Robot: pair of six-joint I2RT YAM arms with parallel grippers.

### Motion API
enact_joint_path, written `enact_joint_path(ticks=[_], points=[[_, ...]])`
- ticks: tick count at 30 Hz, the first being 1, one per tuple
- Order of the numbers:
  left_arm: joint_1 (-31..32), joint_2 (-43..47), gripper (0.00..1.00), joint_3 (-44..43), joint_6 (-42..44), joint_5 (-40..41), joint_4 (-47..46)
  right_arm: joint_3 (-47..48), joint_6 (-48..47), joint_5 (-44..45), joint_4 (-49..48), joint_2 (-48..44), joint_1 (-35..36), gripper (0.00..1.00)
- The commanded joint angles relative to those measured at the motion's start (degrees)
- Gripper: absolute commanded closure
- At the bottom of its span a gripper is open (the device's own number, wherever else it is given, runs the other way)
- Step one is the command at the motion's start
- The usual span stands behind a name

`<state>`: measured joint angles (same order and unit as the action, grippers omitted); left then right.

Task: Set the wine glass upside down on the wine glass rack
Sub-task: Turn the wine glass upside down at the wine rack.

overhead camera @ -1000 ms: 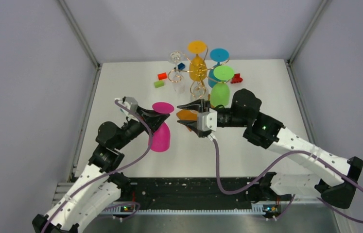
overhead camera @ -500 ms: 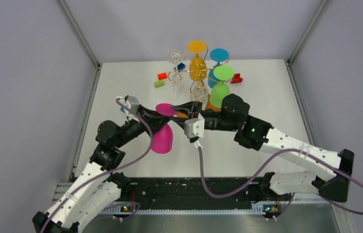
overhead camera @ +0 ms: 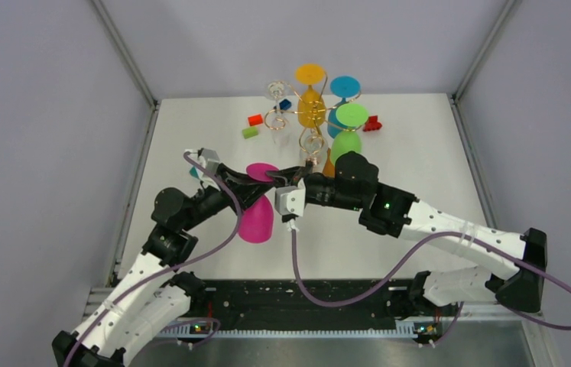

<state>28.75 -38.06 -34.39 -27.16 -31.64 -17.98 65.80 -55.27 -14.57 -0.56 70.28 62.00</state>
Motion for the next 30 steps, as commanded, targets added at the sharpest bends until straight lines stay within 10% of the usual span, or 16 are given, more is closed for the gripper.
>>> enact_joint_path(ticks=[1,30], points=[[0.35,-0.28,0.82,-2.27,-0.66,-3.70,-4.52,0.92,1.17,3.14,-4.81,-0.64,1.02,1.00],[0.38,-1.28,0.55,-4.77,3.11,-1.39,1.71,-3.05,-7.37,8.95,-5.79,-5.09,1.07,1.00]])
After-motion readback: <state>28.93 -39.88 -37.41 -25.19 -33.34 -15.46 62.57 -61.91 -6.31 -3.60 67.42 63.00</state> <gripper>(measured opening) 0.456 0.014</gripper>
